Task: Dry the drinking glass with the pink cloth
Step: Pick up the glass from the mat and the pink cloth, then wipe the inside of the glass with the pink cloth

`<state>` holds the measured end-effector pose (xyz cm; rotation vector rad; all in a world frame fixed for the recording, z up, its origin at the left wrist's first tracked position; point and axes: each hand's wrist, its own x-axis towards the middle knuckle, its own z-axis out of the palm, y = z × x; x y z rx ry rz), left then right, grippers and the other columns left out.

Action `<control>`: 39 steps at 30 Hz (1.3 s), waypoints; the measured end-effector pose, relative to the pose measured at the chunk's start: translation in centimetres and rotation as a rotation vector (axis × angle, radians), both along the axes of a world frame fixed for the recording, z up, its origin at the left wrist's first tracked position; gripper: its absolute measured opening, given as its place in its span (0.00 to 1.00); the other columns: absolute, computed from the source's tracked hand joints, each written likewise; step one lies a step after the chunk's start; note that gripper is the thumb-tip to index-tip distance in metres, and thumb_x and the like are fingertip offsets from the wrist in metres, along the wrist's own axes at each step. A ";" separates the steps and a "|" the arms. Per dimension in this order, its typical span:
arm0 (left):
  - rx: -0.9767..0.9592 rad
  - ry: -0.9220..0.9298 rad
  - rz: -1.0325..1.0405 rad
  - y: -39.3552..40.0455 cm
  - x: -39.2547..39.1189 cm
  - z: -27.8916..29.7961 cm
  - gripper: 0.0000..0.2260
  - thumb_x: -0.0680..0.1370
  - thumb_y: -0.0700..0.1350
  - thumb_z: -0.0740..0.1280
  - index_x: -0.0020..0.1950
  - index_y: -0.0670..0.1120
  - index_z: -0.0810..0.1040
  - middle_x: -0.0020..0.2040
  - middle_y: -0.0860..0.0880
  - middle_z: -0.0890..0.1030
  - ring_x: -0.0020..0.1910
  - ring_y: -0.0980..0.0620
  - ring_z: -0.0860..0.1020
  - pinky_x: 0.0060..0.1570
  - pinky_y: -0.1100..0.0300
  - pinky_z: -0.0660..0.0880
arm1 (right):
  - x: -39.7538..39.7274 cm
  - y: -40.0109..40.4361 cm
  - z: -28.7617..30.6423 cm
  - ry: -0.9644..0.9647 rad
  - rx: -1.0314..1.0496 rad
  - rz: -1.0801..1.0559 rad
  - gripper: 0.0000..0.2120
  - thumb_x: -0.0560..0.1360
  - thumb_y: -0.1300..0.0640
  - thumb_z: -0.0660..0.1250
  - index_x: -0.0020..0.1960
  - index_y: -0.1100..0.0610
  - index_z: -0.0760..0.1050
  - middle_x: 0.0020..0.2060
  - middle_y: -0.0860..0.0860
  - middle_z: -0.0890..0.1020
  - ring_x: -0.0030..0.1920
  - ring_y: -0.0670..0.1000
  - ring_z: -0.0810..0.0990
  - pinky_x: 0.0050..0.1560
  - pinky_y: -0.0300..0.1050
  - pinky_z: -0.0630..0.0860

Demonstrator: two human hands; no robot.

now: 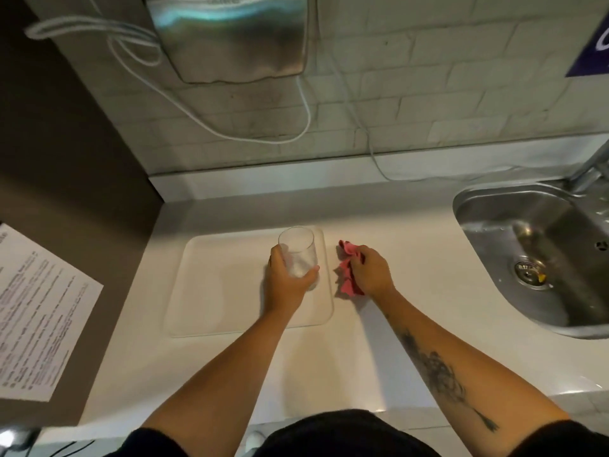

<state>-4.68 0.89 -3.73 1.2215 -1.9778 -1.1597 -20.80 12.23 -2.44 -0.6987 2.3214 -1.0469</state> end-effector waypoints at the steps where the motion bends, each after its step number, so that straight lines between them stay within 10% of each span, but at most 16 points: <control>1: 0.034 0.019 -0.003 -0.2 0.2 0.4 0.34 0.64 0.62 0.80 0.65 0.57 0.70 0.58 0.49 0.82 0.57 0.45 0.82 0.58 0.44 0.82 | 0.1 0.3 1.0 -0.149 -0.120 -0.062 0.13 0.90 0.59 0.60 0.66 0.61 0.80 0.45 0.49 0.86 0.39 0.48 0.86 0.35 0.27 0.80; 8: 0.221 0.284 -0.185 -1.7 2.4 4.0 0.38 0.66 0.60 0.78 0.74 0.54 0.71 0.53 0.49 0.81 0.53 0.49 0.82 0.63 0.40 0.81 | 4.5 -0.1 8.5 -0.867 -0.739 -0.166 0.15 0.90 0.55 0.58 0.60 0.54 0.85 0.55 0.51 0.91 0.47 0.45 0.88 0.52 0.41 0.81; 10: 0.239 0.351 -0.226 -1.5 2.9 6.1 0.42 0.68 0.60 0.76 0.80 0.52 0.66 0.55 0.50 0.81 0.55 0.52 0.83 0.62 0.46 0.81 | 6.6 -0.5 10.4 -0.727 -0.710 -0.069 0.15 0.89 0.53 0.60 0.56 0.53 0.86 0.47 0.50 0.89 0.43 0.44 0.88 0.47 0.38 0.82; 14: 0.182 0.431 -0.234 -1.2 3.8 9.3 0.38 0.74 0.62 0.71 0.81 0.56 0.62 0.59 0.49 0.83 0.59 0.48 0.85 0.59 0.48 0.84 | 9.4 -0.6 11.2 -0.194 -0.616 0.189 0.20 0.91 0.51 0.55 0.81 0.51 0.70 0.60 0.53 0.75 0.53 0.31 0.83 0.58 0.30 0.80; 19: 0.255 0.524 -0.260 -1.9 5.3 11.9 0.32 0.78 0.60 0.68 0.80 0.59 0.64 0.61 0.63 0.84 0.63 0.49 0.85 0.63 0.46 0.83 | 11.5 -0.8 10.7 0.207 -0.512 0.340 0.30 0.88 0.48 0.57 0.88 0.47 0.53 0.79 0.48 0.59 0.80 0.28 0.58 0.79 0.23 0.56; 22: 0.262 0.493 -0.319 -1.7 6.1 12.7 0.25 0.81 0.57 0.67 0.78 0.63 0.63 0.58 0.66 0.84 0.63 0.53 0.85 0.63 0.51 0.83 | 13.0 -1.8 11.1 0.224 -0.514 0.371 0.32 0.91 0.48 0.51 0.89 0.52 0.40 0.90 0.50 0.44 0.89 0.37 0.43 0.87 0.33 0.48; 26: 0.292 0.480 -0.297 -1.7 7.1 13.5 0.19 0.82 0.60 0.66 0.72 0.69 0.66 0.56 0.65 0.85 0.59 0.52 0.87 0.60 0.51 0.85 | 13.0 -4.4 12.8 0.141 -0.619 0.297 0.31 0.90 0.56 0.51 0.90 0.56 0.43 0.91 0.49 0.51 0.90 0.45 0.53 0.91 0.52 0.54; 34: 0.267 0.529 -0.261 -4.4 8.1 15.2 0.20 0.81 0.54 0.64 0.72 0.65 0.68 0.63 0.65 0.82 0.63 0.55 0.85 0.56 0.57 0.84 | 17.7 -4.1 11.7 0.245 -0.542 0.410 0.38 0.89 0.37 0.42 0.89 0.58 0.36 0.90 0.53 0.38 0.91 0.47 0.39 0.87 0.35 0.45; 39: 0.261 0.519 -0.303 -3.4 8.1 15.3 0.20 0.80 0.56 0.65 0.72 0.66 0.68 0.61 0.68 0.83 0.63 0.57 0.85 0.57 0.57 0.84 | 14.6 -6.5 15.4 0.130 -0.702 0.236 0.27 0.89 0.56 0.53 0.87 0.46 0.52 0.83 0.39 0.66 0.83 0.38 0.66 0.81 0.34 0.64</control>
